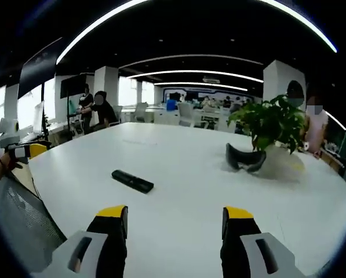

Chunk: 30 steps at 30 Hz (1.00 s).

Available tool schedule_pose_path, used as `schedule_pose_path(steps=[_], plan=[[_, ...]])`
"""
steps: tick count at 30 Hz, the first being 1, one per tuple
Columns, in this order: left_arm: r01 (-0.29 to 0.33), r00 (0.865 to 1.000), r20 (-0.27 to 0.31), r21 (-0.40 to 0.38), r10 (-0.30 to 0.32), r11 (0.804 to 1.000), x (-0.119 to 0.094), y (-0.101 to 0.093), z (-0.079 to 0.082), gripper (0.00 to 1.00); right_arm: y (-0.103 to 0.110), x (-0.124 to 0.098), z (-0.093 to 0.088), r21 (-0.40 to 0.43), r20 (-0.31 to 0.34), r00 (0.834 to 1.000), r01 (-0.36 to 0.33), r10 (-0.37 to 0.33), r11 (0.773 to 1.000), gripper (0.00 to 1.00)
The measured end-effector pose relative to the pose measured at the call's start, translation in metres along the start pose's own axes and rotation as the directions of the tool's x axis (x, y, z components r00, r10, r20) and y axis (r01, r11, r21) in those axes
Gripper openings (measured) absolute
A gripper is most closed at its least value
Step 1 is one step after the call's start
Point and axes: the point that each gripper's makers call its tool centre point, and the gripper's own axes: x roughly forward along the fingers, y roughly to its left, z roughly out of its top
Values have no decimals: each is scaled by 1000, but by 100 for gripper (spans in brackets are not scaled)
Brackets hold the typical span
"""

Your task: Press the specified remote control buttons in sequence, fully releasing each button before pressing the next.

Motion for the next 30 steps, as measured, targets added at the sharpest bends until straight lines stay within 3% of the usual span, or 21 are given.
schedule_pose_path(steps=[3, 6, 8, 10, 15, 19, 23, 26, 28, 29, 30], plan=[[16, 999, 29, -92, -14, 996, 1, 2, 7, 82, -7, -3, 2, 12, 16, 1000, 22, -22, 1000, 65], [48, 998, -34, -147, -54, 988, 6, -2, 1, 89, -15, -4, 0, 7, 3, 999, 46, -46, 999, 66], [112, 990, -69, -180, -126, 977, 8, -13, -3, 88, -16, -6, -1, 36, 16, 999, 49, -49, 998, 66], [135, 978, -140, -131, -153, 982, 10, -13, -7, 88, -17, -6, -2, 38, 10, 998, 55, -55, 998, 66], [236, 951, -203, -15, -234, 972, 29, -14, -1, 84, -12, -4, -6, 37, -16, 999, 39, -38, 999, 65], [315, 908, -303, 40, -289, 948, 49, -14, -12, 84, -13, -5, -8, 27, -32, 998, 50, -49, 998, 64], [376, 881, -344, 95, -324, 922, 65, -19, -16, 77, -15, -6, -10, 36, -45, 998, 54, -52, 998, 63], [439, 837, -424, 141, -346, 887, 76, -24, -28, 76, -13, -5, -13, 42, -61, 997, 47, -44, 998, 63], [457, 819, -454, 142, -352, 878, 86, -26, -34, 75, -12, -3, -15, 36, -70, 997, 43, -40, 998, 62], [481, 800, -475, 141, -367, 865, 90, -29, -37, 74, -12, -3, -15, 35, -74, 997, 41, -38, 999, 62], [487, 798, -476, 149, -370, 860, 95, -30, -38, 73, -12, -3, -16, 34, -78, 996, 38, -36, 999, 62]])
